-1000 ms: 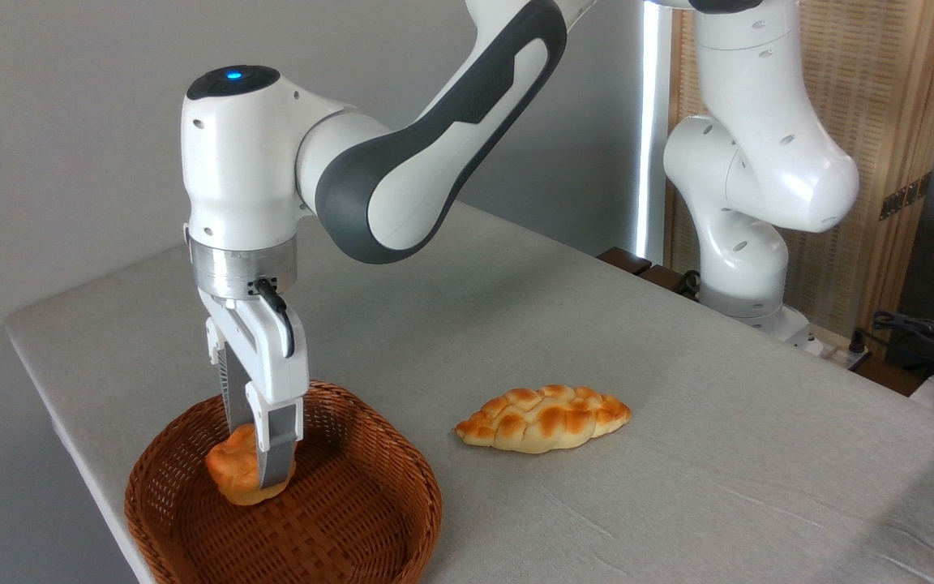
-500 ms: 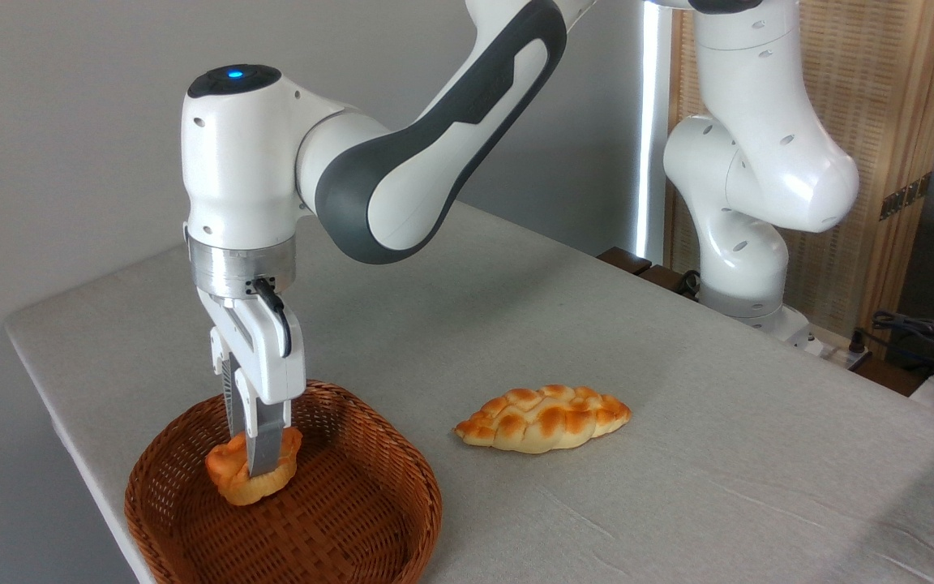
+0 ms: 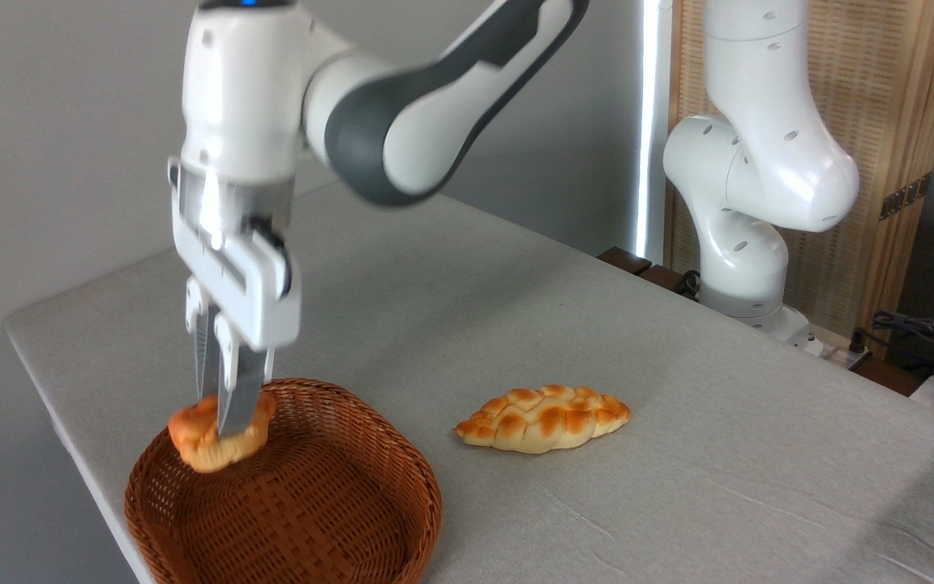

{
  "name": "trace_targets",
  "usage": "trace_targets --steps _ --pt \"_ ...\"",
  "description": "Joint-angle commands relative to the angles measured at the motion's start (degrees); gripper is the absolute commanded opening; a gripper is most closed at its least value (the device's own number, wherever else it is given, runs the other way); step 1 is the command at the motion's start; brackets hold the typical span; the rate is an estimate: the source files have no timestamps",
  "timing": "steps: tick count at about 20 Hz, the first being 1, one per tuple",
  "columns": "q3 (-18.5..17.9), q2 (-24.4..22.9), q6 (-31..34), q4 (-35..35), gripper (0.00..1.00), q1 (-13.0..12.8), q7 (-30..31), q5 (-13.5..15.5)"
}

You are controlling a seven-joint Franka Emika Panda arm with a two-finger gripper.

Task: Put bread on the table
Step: 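Lift the bun out of the basket and carry it beside the braided pastry, then lower the bun onto the table next to the braided pastry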

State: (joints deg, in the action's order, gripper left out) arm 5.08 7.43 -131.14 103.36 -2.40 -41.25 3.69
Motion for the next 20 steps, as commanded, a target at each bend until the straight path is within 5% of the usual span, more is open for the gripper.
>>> trace_targets --steps 1,4,7,10,14,15,20 --pt "-2.61 -8.02 11.66 1.58 0.4 0.47 1.61 2.46" --pt "-2.97 -13.3 21.78 4.55 0.41 0.47 1.44 2.55" --pt "-2.89 -16.12 24.79 9.3 0.42 0.3 1.0 2.55" --pt "-1.92 -16.92 26.37 12.82 0.52 -0.41 0.56 2.46" --pt "-0.43 -16.31 26.03 15.55 0.79 -1.29 0.38 2.46" --pt "-0.25 -16.04 26.11 15.73 0.99 -1.29 0.47 2.46" --pt "0.45 -12.88 25.76 16.17 1.0 -4.1 0.47 2.29"
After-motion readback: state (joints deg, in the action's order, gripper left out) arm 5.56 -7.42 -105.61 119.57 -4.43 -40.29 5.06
